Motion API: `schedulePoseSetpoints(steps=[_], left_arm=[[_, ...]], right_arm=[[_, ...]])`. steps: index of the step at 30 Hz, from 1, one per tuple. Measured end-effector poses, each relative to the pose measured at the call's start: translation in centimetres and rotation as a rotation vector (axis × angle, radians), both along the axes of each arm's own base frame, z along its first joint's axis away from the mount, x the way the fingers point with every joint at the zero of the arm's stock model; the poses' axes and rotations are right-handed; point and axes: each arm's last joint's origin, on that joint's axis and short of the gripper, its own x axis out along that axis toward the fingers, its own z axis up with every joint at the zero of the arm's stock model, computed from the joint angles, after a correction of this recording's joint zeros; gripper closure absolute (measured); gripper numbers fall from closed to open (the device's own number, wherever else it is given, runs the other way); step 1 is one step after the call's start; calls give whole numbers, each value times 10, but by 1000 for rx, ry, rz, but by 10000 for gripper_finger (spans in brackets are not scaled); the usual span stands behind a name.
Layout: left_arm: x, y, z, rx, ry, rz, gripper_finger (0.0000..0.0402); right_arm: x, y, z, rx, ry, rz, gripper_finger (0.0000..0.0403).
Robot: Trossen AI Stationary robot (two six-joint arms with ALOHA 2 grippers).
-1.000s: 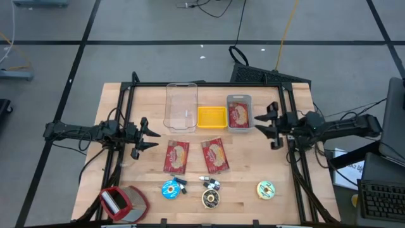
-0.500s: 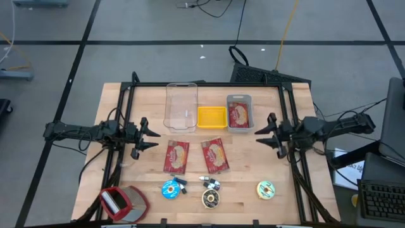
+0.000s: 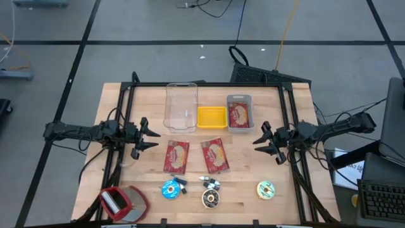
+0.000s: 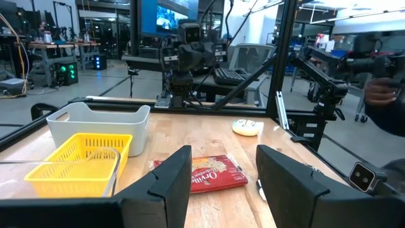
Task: Pick & Place Food Item
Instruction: Put the left red popcorn bag into the gray bin
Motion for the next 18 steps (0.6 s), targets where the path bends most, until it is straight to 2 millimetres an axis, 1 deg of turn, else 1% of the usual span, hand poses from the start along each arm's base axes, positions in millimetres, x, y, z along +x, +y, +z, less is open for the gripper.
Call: schedulePoseSetpoints(steps=[2, 3, 6, 11, 15, 18], left_arm=[[0, 0, 0, 0, 0, 0, 222], [0, 0, 0, 0, 0, 0, 222], [0, 0, 0, 0, 0, 0, 222], [0, 0, 2, 1, -23, 2, 222], [-1, 0, 9, -73, -84, -4, 222], [-2, 0, 16, -160, -142, -17, 222]], right_arm=[[-1, 0, -4, -8, -27, -3, 292], [-2, 0, -1, -14, -67, -9, 293], [-2, -1, 1, -50, -100, -21, 293], [-2, -1, -2, -82, -82, -27, 293], [0, -1, -8, -81, -12, -27, 294], [1, -2, -13, -82, 41, -66, 297]])
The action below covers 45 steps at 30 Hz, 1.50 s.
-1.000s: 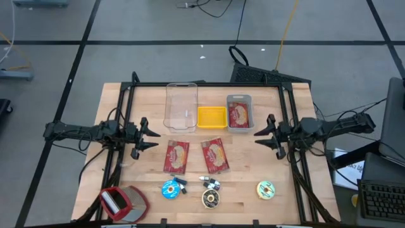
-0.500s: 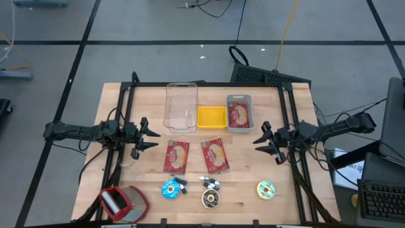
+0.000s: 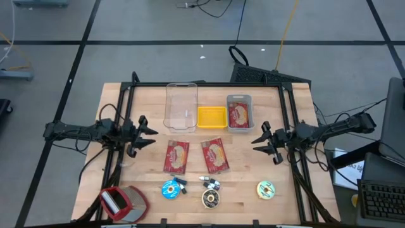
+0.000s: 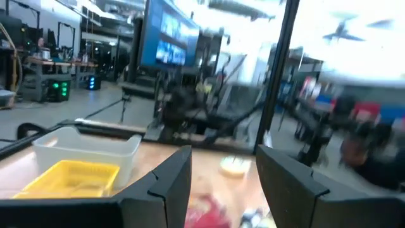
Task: Pick & Place Food Item
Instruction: Put the left red popcorn bag into the gray bin
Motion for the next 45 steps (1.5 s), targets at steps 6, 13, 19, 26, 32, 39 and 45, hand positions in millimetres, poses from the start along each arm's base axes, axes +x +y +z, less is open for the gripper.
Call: schedulePoseSetpoints(steps=[6, 13, 19, 26, 32, 39, 45], left_arm=[[0, 2, 0, -91, 5, 46, 222], [6, 0, -6, -424, 154, 15, 222], [22, -12, -12, -441, 553, 90, 222], [42, -18, -24, -528, 830, 248, 222], [51, -15, -47, -648, 947, 432, 222], [58, -8, -59, -689, 969, 542, 222], [69, -8, -68, -660, 970, 540, 222]], right_arm=[[1, -3, -3, 2, 36, -102, 298], [1, -3, -3, 3, 33, -106, 298], [1, -3, -2, 8, 18, -110, 298], [0, -7, 3, -5, -33, -227, 298], [0, -8, 4, -14, -37, -272, 298], [0, -8, 5, -7, -52, -269, 298], [0, -8, 5, -7, -52, -268, 298]])
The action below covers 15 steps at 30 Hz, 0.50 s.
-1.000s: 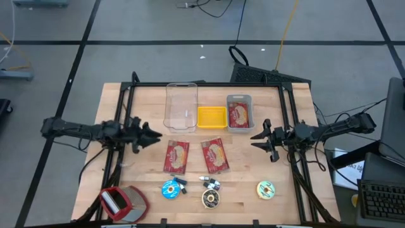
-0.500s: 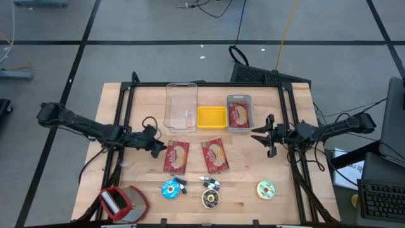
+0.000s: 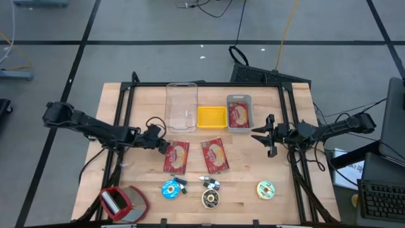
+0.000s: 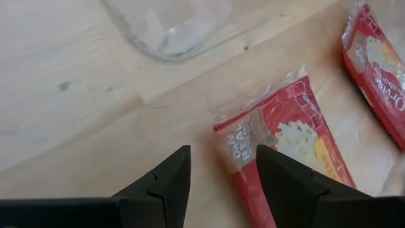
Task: Pick & Place Food Item
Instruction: Put the left red popcorn bag into the gray bin
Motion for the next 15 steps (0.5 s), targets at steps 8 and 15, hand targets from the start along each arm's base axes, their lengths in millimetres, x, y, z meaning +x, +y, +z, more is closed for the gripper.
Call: schedulePoseSetpoints(steps=[8, 15], left_arm=[[8, 3, -10, 8, 10, 16, 222], [18, 1, -14, 33, -34, -31, 222]], right_arm=[[0, 0, 0, -5, -1, -1, 298], [0, 0, 0, -7, -1, -1, 298]])
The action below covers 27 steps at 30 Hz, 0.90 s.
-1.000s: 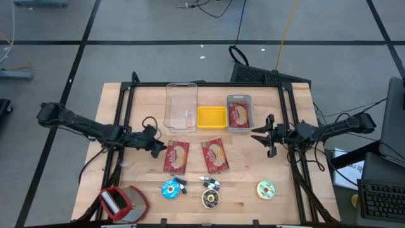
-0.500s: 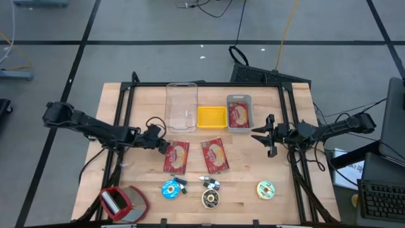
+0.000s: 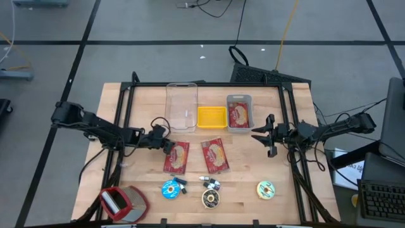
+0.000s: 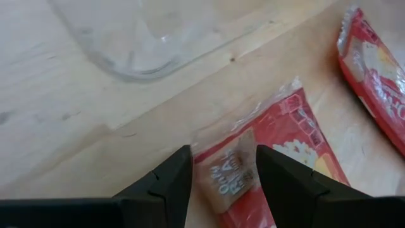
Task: Pick & Place Food Item
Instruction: Put the left red popcorn bag into the gray bin
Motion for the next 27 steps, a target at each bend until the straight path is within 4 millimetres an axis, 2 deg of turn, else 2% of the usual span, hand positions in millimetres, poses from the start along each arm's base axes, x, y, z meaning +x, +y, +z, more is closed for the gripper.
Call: schedulePoseSetpoints(steps=[10, 14, 22, 27], left_arm=[[1, -1, -1, -25, 5, -33, 233], [1, -2, -1, -33, 7, -46, 273], [0, -2, -2, -11, 18, -86, 386], [3, -4, 4, 38, -40, -140, 397]], right_arm=[[0, 0, 0, 0, 0, 0, 298], [0, 0, 0, 0, 0, 0, 298], [0, 0, 0, -1, 0, 0, 298], [0, 0, 0, -4, 1, -2, 298]])
